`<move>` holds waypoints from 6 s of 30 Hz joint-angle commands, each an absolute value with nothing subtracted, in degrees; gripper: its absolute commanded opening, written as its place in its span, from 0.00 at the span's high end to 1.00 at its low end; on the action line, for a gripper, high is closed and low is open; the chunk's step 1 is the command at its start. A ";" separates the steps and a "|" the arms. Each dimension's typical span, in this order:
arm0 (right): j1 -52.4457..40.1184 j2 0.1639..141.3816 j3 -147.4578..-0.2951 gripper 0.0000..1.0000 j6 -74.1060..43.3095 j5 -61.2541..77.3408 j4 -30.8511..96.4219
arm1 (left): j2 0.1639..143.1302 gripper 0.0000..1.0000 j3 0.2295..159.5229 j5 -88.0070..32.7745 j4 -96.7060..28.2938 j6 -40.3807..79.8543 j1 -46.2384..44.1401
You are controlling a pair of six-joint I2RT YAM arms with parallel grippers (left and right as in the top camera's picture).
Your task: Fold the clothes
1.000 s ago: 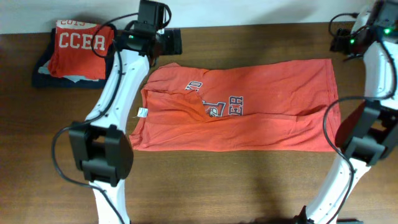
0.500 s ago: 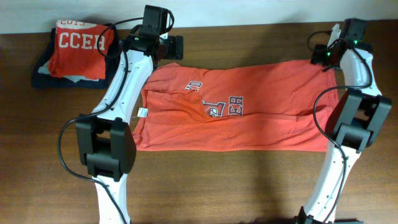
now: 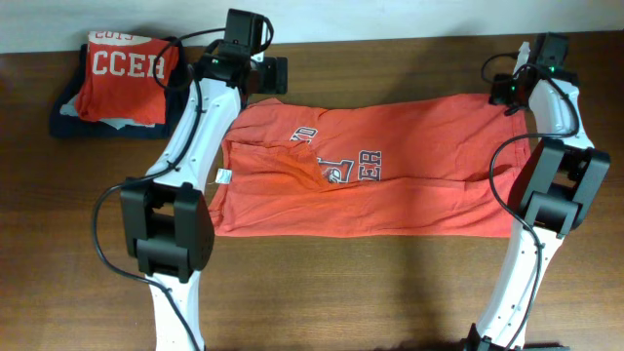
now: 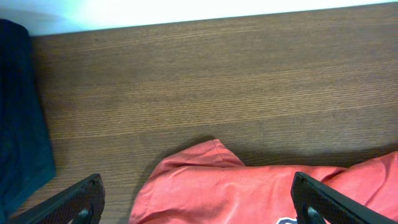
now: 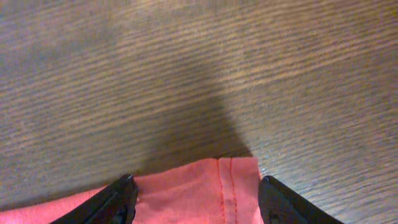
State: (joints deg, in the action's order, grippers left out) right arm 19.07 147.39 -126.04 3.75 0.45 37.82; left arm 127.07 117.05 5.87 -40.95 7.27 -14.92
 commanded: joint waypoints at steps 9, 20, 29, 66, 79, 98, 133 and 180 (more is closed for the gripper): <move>18.59 150.10 -126.54 0.32 4.27 -0.71 37.06 | 131.68 0.05 117.10 5.78 -32.40 3.73 -14.48; 18.22 151.46 -126.54 0.54 4.25 -0.71 39.00 | 137.47 0.09 117.10 -0.36 -27.86 3.79 -14.50; 18.22 151.46 -126.54 0.54 4.25 -0.71 40.14 | 141.51 0.10 117.10 -0.25 -29.61 3.77 -14.48; 18.00 148.22 -135.04 0.96 4.27 -0.69 50.15 | 141.82 0.99 136.53 1.30 -53.36 3.75 -14.46; 18.00 143.06 -143.72 0.96 4.27 -0.49 67.55 | 140.27 0.99 136.68 2.98 -62.02 3.77 -14.48; 18.11 136.73 -143.81 0.96 4.25 -0.47 93.78 | 134.54 0.99 136.68 7.42 -75.53 3.77 -14.33; 18.85 123.79 -110.72 0.96 -5.93 -7.53 96.23 | 134.54 0.99 136.18 1.06 -89.69 9.87 -11.35; 30.37 124.14 -92.47 0.96 -7.40 -4.78 76.73 | 134.56 0.99 115.83 2.98 -89.43 12.38 -11.57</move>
State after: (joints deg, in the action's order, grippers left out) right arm 30.24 124.33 -92.77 -7.29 -3.60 76.69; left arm 136.68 117.56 1.06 -88.88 11.44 -11.66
